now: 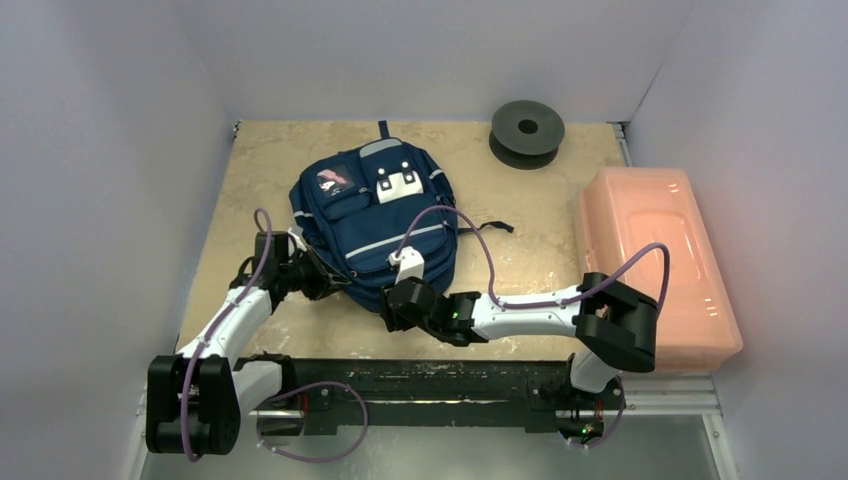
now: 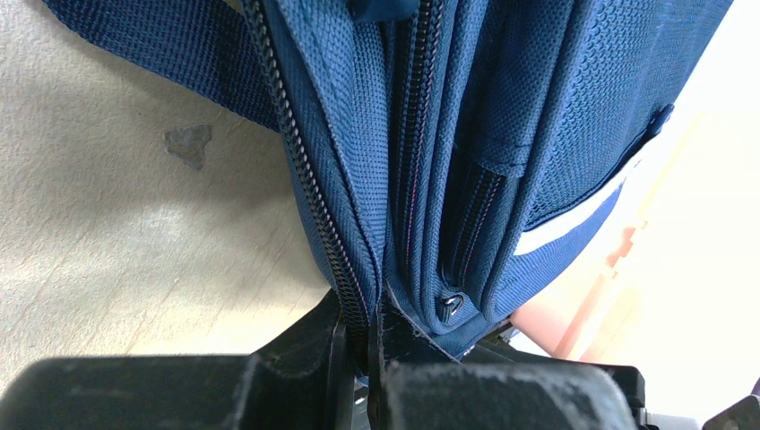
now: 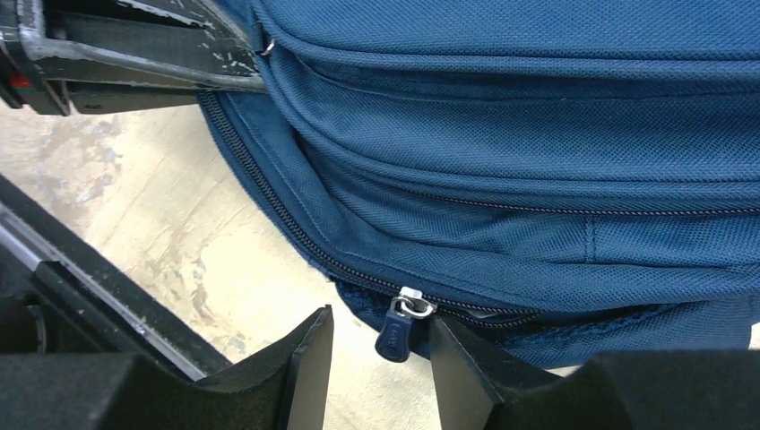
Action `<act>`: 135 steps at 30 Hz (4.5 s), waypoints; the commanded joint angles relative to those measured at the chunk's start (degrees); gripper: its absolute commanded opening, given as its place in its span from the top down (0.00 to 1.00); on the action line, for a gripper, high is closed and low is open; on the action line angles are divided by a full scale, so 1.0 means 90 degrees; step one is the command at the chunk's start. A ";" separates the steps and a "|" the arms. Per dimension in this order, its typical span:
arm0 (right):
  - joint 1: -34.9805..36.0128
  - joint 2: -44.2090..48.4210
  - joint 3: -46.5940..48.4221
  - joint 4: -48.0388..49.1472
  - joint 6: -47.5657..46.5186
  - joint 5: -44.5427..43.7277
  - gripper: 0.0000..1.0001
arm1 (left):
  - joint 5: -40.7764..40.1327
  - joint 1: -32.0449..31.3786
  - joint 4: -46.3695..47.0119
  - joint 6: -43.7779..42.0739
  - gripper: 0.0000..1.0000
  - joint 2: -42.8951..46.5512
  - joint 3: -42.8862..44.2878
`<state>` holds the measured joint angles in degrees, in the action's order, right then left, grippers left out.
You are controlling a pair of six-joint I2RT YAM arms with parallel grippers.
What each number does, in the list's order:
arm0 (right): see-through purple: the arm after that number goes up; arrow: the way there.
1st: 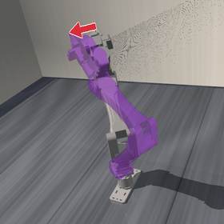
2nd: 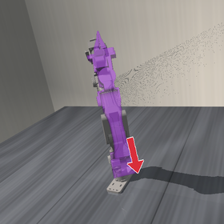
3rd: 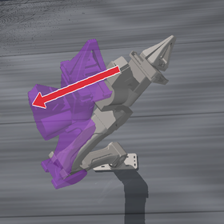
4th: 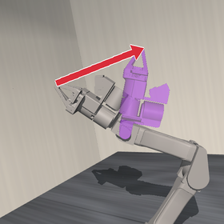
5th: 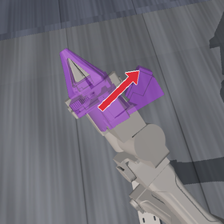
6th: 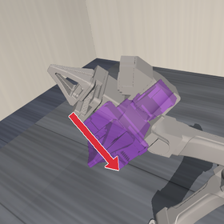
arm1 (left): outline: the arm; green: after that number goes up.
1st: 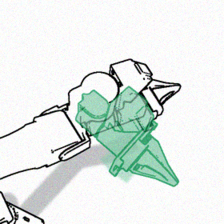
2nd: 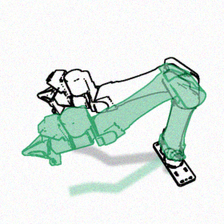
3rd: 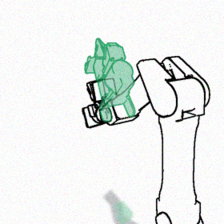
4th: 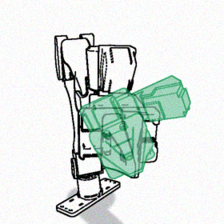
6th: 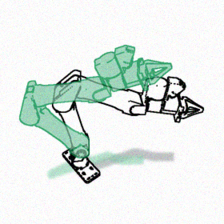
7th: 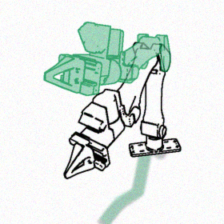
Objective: Pack the student bag
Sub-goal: Zip the student bag at the center of the board.
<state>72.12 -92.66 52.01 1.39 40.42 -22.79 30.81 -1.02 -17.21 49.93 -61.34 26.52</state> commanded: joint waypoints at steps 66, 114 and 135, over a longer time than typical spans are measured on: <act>-0.2512 0.2269 -0.3475 0.6025 0.2317 0.6346 1.00 | -0.2810 -0.2214 -0.1230 0.1385 1.00 0.2645 -0.0476; 0.0317 -0.0410 0.1355 -0.1400 -0.0744 -0.1219 0.87 | -0.0897 -0.1928 -0.1090 0.1729 1.00 0.3281 -0.0528; -0.1969 0.1597 -0.0889 -0.0769 -0.2722 0.0384 1.00 | -0.4273 -0.1850 -0.5050 -0.1014 1.00 0.3132 0.3242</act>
<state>58.33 -77.71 43.38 -2.92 19.38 -17.91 2.13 -18.37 -59.40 49.25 -35.20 45.80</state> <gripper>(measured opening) 0.022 0.039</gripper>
